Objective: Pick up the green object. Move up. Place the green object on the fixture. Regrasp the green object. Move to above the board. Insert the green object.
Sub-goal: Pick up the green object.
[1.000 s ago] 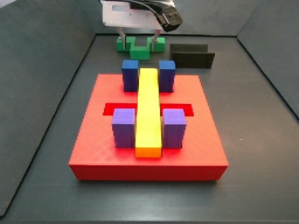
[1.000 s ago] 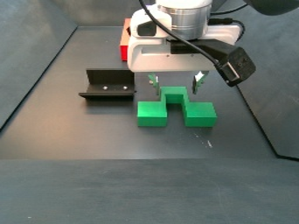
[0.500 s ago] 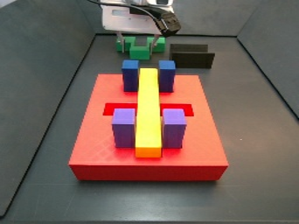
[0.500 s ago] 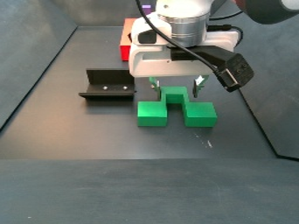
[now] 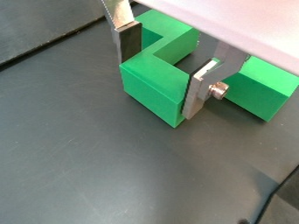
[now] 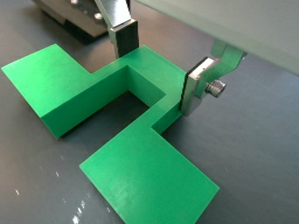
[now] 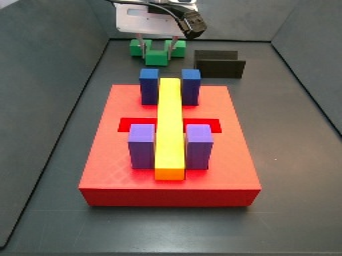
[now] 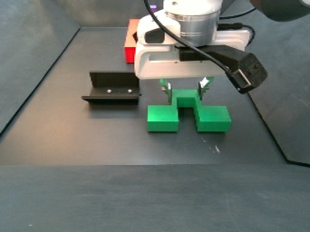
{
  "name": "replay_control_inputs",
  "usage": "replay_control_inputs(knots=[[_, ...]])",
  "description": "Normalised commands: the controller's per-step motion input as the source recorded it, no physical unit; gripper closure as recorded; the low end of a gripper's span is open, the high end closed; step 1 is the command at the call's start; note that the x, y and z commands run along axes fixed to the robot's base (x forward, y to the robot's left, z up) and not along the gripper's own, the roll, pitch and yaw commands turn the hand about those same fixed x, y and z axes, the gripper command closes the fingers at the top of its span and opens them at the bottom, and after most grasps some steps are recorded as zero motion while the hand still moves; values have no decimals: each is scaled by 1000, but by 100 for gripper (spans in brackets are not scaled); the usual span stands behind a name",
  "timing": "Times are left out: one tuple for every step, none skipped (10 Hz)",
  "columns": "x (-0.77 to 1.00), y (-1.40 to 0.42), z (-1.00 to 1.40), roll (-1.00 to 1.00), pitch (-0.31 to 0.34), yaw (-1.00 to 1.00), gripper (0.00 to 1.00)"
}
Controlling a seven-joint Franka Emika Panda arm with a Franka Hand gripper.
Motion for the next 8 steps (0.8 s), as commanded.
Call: replay_control_inputs(knots=[[0,0,0,0,0,0,100],[0,0,0,0,0,0,100],[0,0,0,0,0,0,100],[0,0,0,0,0,0,100],[0,0,0,0,0,0,100],[0,0,0,0,0,0,100],[0,0,0,0,0,0,100],[0,0,0,0,0,0,100]])
